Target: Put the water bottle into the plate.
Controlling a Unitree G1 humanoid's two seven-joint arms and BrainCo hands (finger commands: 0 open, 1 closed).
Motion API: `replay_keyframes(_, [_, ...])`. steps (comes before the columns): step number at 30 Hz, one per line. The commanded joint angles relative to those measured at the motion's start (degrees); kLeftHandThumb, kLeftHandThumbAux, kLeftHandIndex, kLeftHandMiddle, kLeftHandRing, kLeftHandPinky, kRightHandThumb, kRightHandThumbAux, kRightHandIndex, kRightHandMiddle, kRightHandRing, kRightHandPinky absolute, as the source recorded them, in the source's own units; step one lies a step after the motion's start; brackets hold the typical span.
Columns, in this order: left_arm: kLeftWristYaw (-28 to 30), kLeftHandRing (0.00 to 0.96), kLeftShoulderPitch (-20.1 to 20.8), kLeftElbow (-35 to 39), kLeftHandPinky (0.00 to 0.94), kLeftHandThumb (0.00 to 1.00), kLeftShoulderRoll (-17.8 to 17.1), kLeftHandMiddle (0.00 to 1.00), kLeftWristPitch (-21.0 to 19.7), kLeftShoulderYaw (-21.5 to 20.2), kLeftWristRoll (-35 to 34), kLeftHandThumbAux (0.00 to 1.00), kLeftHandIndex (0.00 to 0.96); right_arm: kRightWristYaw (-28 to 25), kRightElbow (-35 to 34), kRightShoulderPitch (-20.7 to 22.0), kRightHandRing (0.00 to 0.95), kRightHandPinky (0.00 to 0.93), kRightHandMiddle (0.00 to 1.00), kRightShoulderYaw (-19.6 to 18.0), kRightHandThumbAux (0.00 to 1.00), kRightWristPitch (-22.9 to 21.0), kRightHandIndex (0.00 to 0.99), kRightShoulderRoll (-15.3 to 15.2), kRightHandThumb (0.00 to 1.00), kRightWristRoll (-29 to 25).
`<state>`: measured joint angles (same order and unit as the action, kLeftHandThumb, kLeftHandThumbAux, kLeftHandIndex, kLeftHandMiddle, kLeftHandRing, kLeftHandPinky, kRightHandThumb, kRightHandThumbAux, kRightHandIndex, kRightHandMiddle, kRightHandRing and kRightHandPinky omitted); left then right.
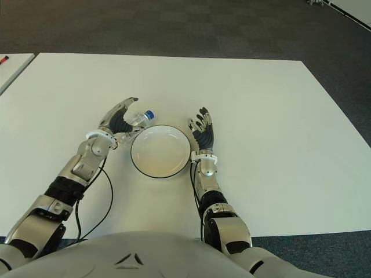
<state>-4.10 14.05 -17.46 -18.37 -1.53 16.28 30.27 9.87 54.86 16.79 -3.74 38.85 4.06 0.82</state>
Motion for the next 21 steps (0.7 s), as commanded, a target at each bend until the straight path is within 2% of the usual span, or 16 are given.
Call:
replay_keyframes(1, [0.8, 0.0, -1.4, 1.5, 0.0, 0.0, -0.1, 0.0, -1.0, -0.6, -0.2, 0.798, 0.0, 0.2, 3.0, -3.0, 0.127, 0.162, 0.119, -0.2, 0.694, -2.6, 0.078, 2.0, 0.035, -0.3])
replay_keyframes(21, [0.2, 0.0, -1.9, 2.3, 0.0, 0.0, -0.4, 0.0, -2.0, -0.5, 0.7, 0.791, 0.0, -0.2, 2.7, -3.0, 0.123, 0.16, 0.114, -0.2, 0.701, -3.1, 0.073, 2.0, 0.033, -1.0])
